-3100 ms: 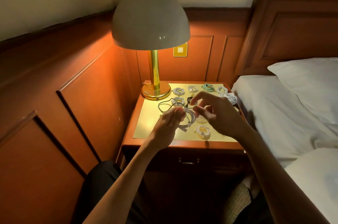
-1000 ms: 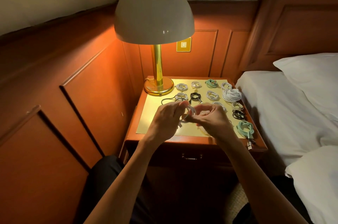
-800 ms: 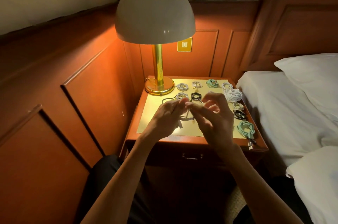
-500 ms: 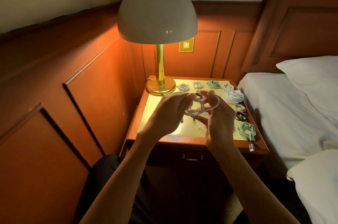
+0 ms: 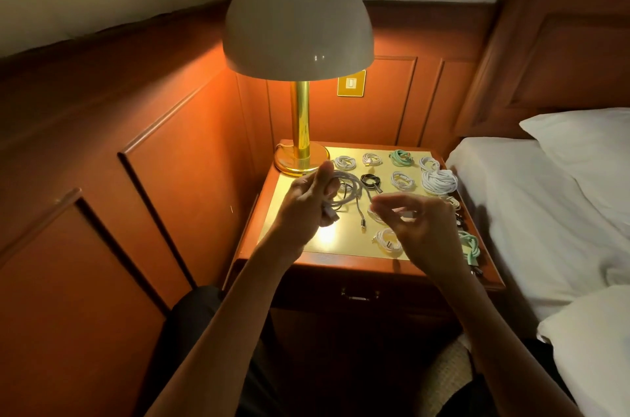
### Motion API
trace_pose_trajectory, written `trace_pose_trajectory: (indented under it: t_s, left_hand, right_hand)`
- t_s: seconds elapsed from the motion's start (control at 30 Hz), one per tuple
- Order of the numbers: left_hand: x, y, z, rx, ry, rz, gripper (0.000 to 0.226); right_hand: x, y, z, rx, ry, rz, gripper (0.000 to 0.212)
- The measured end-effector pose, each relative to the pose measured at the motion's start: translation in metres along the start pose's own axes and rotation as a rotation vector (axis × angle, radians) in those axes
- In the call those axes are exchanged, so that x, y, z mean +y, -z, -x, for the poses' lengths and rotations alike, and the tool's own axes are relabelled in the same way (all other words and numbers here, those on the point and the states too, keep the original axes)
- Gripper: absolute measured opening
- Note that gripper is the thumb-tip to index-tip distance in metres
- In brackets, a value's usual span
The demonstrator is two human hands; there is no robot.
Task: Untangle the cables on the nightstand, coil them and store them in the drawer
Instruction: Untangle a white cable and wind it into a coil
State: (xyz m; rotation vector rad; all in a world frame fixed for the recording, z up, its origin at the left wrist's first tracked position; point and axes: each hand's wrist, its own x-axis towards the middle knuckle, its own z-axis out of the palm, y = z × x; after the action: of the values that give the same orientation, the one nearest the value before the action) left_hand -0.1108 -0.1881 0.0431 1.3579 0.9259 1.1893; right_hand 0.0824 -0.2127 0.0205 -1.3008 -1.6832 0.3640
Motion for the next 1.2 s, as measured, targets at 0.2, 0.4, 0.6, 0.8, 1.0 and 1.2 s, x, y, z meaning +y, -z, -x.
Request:
trace_pose_trajectory:
  t_s: [0.2,0.4,0.6,0.8,1.0,1.2]
  left_hand:
    - [-0.007,-0.020,0.010,-0.028,-0.099,-0.195,0.042]
    - [-0.010,-0.023,0.009,-0.012,-0.127,-0.246,0.039]
    - [-0.021,-0.026,0.005,0.055,-0.172,-0.413,0.043]
    - [-0.031,-0.028,0.005,0.147,-0.258,-0.529,0.031]
    - [-0.038,-0.021,-0.003,0.337,-0.477,-0.773,0.032]
    - [-0.042,-0.022,-0.004,0.336,-0.556,-0.896,0.029]
  right_hand:
    - [-0.006,-0.020,0.001,0.124,0.052,0.469,0.017]
    - [-0.022,-0.019,-0.008,0.147,-0.496,-0.492,0.012]
    - [-0.034,-0.024,-0.009,0.184,-0.943,-1.097,0.014]
    - [-0.035,-0.028,-0.004,0.133,-1.009,-1.240,0.020]
    - [-0.031,-0.022,0.005,-0.093,-1.013,-1.187,0.021]
    - [-0.029,-0.014,0.008,-0.178,-0.932,-1.277,0.026]
